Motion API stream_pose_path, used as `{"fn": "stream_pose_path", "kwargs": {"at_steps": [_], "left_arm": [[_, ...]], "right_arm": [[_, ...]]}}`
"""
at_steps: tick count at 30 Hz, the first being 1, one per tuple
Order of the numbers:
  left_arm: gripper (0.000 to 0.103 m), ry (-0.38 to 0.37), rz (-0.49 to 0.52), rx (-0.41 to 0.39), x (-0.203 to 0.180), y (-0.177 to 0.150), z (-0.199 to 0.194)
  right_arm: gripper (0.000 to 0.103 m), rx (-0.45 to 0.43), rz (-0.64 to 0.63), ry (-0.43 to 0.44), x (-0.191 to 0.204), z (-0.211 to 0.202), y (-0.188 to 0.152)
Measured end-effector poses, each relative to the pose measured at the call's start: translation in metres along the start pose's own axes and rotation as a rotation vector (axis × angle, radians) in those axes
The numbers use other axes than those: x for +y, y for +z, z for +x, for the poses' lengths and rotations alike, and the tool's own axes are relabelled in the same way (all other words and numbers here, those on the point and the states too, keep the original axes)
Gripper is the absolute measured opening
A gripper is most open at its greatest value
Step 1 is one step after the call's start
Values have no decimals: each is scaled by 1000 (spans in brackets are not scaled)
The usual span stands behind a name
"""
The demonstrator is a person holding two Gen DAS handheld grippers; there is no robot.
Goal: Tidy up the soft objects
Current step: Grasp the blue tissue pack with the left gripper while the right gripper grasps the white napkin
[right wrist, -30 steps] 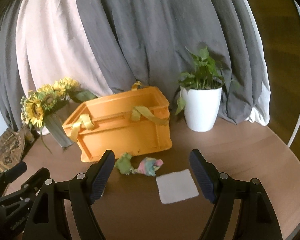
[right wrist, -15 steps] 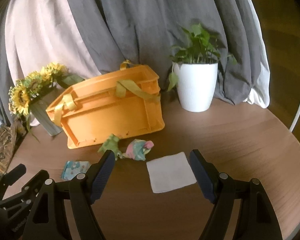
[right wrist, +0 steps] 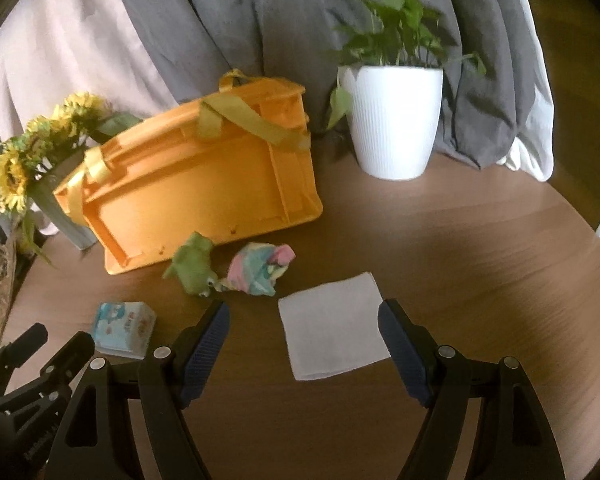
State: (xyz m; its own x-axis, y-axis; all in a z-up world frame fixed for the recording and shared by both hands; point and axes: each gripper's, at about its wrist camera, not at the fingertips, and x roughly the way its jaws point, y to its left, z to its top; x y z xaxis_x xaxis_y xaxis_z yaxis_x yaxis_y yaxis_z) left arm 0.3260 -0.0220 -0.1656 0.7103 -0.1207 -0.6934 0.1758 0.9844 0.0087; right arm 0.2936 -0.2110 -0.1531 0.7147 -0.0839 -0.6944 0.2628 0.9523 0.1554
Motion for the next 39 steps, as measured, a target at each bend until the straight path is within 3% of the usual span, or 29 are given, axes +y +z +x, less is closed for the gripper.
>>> {"fn": "stream_pose_path", "kwargs": {"at_steps": [9, 20, 27, 34, 39], "left_arm": [[76, -1, -10, 27, -2, 4, 23], [76, 8, -15, 65, -2, 4, 46], [76, 12, -21, 90, 1, 3, 56], [75, 15, -14, 90, 1, 3, 59], [71, 9, -4, 88, -1, 1, 57]], "right_arm": [[77, 80, 35, -22, -8, 31, -1], [76, 115, 49, -47, -13, 52, -2], [70, 130, 29, -58, -12, 60, -3], [50, 116, -19, -95, -10, 61, -4], [29, 110, -51, -102, -8, 63, -5]]}}
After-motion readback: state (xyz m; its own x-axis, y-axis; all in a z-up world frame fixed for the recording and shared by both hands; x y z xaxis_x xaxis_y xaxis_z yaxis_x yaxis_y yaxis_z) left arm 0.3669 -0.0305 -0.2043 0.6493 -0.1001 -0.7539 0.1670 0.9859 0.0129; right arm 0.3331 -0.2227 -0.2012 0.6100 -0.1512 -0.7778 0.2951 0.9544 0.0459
